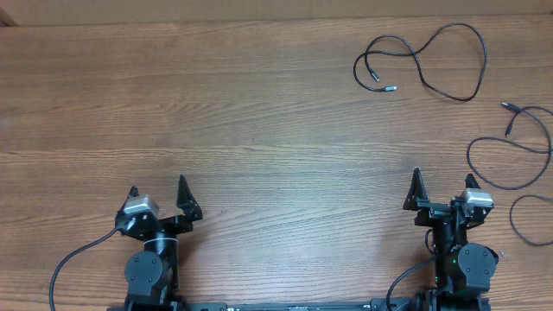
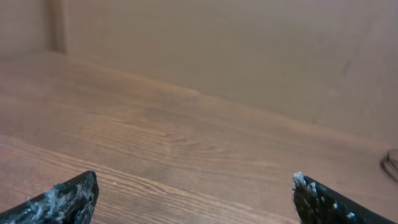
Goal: Untangle cables
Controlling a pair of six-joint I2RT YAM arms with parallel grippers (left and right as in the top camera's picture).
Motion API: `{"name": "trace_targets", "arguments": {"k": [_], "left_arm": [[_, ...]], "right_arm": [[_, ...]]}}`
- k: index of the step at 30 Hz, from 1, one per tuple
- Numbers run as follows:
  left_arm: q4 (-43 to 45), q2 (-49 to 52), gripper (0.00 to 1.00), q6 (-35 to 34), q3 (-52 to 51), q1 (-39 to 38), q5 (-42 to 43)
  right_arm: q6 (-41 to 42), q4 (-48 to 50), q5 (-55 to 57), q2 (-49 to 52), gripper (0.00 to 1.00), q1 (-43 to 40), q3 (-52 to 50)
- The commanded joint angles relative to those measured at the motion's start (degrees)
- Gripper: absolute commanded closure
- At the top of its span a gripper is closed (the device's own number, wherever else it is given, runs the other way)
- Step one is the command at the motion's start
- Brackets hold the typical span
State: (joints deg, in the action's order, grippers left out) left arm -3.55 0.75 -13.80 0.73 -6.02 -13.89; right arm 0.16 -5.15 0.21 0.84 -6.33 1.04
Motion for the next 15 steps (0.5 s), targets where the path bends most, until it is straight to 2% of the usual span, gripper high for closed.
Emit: {"name": "trace_targets", "arguments": {"k": [1, 9, 15], "left_arm": [[-0.3, -0.6, 0.01, 10.8, -0.4, 0.1, 5.2], [-0.5, -0.6, 0.0, 11.9, -0.4, 0.2, 7.2], [-0.9, -0.6, 0.01, 12.0, -0.4, 4.3, 11.6]], "right_arm": [[-0.2, 0.4, -0.3, -0.7, 0.0, 0.2, -0.6], [-0.2, 0.4, -0.3, -0.7, 0.0, 0.2, -0.6], [-0.2, 0.4, -0.3, -0.7, 0.0, 0.2, -0.6]]}}
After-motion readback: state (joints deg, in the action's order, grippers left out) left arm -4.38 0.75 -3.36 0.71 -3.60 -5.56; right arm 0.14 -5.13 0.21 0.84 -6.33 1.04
